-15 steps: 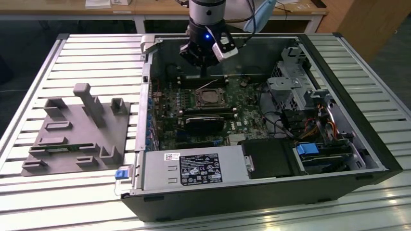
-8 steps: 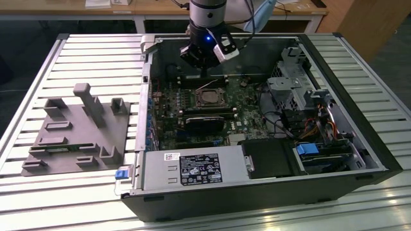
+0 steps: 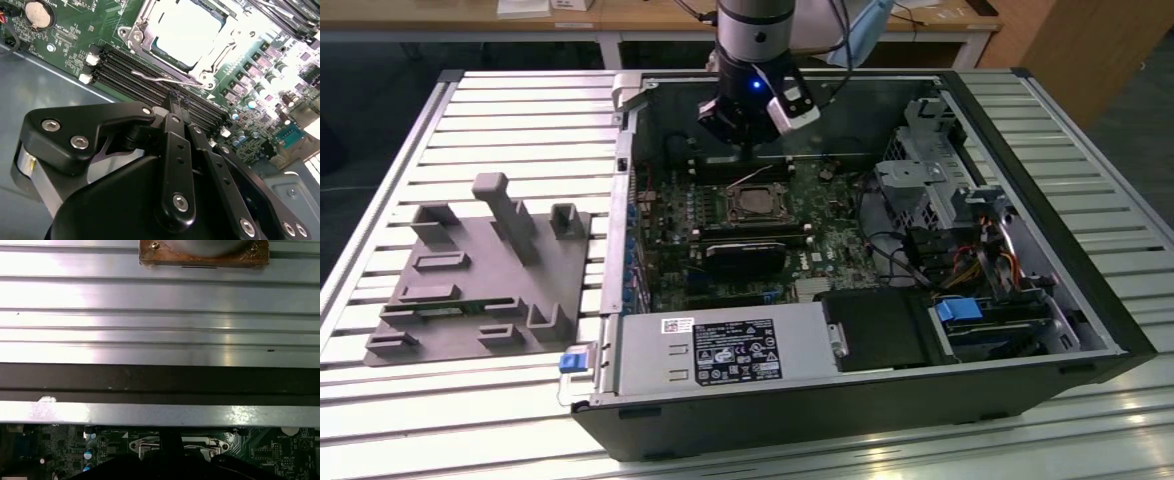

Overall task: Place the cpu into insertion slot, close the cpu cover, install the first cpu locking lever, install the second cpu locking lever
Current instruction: 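Install the first cpu locking lever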

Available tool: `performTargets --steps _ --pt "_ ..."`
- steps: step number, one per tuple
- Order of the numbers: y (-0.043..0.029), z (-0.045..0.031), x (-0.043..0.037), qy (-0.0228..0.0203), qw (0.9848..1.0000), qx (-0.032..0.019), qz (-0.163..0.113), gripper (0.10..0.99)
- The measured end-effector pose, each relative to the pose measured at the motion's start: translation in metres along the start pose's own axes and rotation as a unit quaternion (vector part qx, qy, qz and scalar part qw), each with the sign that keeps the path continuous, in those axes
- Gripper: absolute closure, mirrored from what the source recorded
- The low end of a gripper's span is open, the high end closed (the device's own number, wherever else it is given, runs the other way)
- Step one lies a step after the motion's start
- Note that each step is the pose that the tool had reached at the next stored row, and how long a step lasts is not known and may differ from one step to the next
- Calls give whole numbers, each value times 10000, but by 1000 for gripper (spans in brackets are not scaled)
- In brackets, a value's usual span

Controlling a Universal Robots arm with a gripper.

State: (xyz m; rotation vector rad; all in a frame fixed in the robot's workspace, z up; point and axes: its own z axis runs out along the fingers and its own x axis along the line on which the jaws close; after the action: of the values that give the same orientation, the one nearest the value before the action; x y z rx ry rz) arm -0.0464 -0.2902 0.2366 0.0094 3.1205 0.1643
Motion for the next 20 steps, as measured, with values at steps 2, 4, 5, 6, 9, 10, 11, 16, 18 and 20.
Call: performTargets --steps 2,4,5,6,9,10,11,16,18,20 --pt "-2 17 -13 0 10000 0 0 980" --pt "-2 26 -28 1 10000 1 0 980" --pt "-3 29 -37 1 10000 1 0 980" --pt "-3 33 -45 0 10000 1 0 980" --pt "-4 46 -64 0 10000 0 0 980" --pt "-5 50 -69 0 10000 0 0 980" --pt "-5 55 -73 0 10000 0 0 980" --pt "-5 78 -99 1 10000 1 0 980" --pt "-4 87 -106 0 10000 0 0 980" --pt "-4 96 -112 0 10000 0 2 980"
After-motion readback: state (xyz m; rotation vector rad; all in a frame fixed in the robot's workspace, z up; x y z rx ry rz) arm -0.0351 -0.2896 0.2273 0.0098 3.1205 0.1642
